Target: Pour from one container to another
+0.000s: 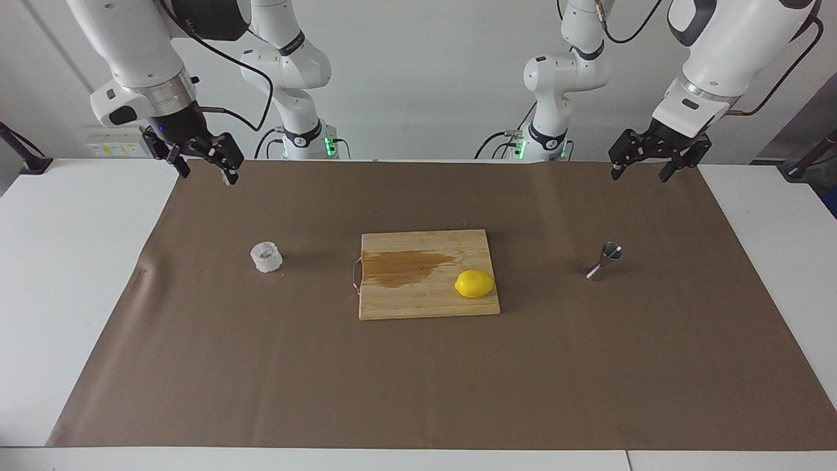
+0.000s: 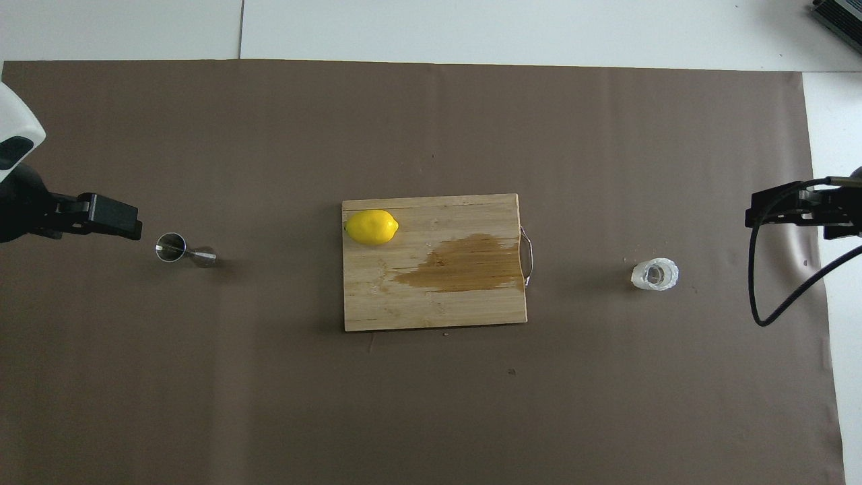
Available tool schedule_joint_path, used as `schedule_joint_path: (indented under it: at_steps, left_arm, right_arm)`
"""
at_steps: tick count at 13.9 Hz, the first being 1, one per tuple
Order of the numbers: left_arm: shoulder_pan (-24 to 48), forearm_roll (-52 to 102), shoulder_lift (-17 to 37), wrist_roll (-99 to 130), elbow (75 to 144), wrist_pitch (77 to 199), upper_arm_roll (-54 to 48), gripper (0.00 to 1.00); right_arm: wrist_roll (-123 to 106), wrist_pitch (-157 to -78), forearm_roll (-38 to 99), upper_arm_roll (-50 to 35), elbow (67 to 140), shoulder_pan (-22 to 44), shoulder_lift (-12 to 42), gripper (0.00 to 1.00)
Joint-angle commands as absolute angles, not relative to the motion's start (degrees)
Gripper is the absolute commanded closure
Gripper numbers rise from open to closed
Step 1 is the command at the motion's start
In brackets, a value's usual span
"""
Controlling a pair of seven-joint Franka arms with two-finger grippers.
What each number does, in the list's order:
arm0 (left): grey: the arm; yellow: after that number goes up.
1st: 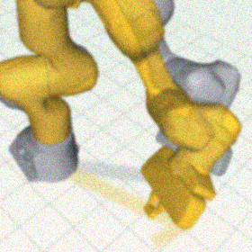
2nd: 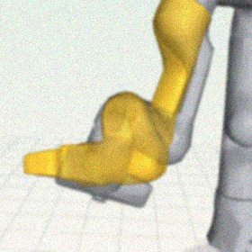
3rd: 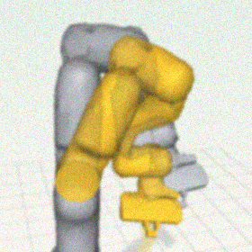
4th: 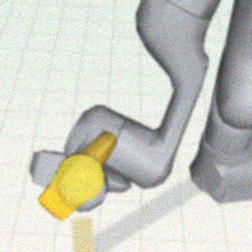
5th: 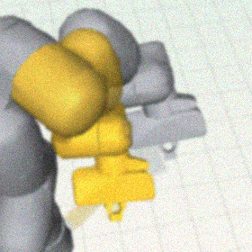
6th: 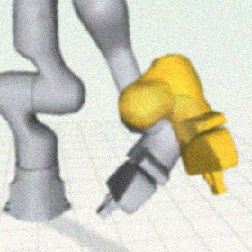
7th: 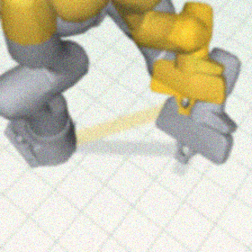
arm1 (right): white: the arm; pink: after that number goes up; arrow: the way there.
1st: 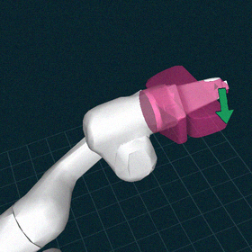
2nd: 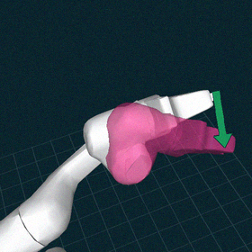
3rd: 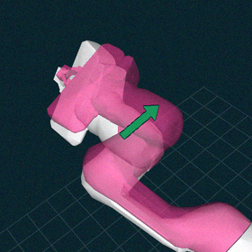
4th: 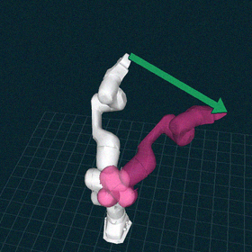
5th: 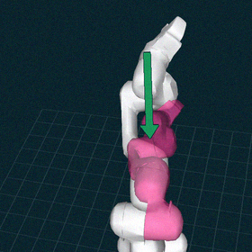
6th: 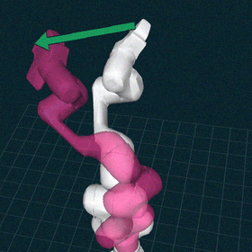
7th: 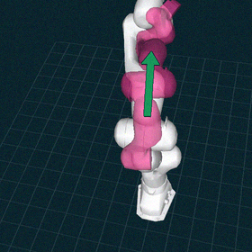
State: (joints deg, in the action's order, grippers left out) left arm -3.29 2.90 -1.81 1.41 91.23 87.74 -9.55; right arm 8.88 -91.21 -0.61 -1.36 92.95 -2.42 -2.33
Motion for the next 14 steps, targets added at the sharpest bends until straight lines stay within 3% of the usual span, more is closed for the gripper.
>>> schedule_joint_path:
  at_steps: [1, 6, 12, 14]
  left_arm:
    - [-3.6, 3.52, -3.34, 0.27, 93.34, 87.8, -8.97, 0.0]
    - [-3.69, 2.82, -2.03, 0.79, 92.38, 89.3, -8.79, 0.0]
    - [-4.04, -1.66, 9.65, 0.79, 83.24, 89.3, -8.88, 0.0]
    - [-4.65, -1.93, 10.63, 0.7, 83.84, 92.79, -8.7, 0.0]
  right_arm:
    - [8.7, -91.14, 0.79, -1.76, 93.08, -3.25, -2.64, 0.0]
    - [8.7, -90.71, 0.79, -1.76, 93.08, -3.25, -2.64, 0.0]
    - [8.26, -91.58, -0.44, -1.76, 92.81, -2.55, -2.64, 0.0]
    - [8.26, -91.5, -1.05, -2.02, 92.38, -2.46, -2.37, 0.0]
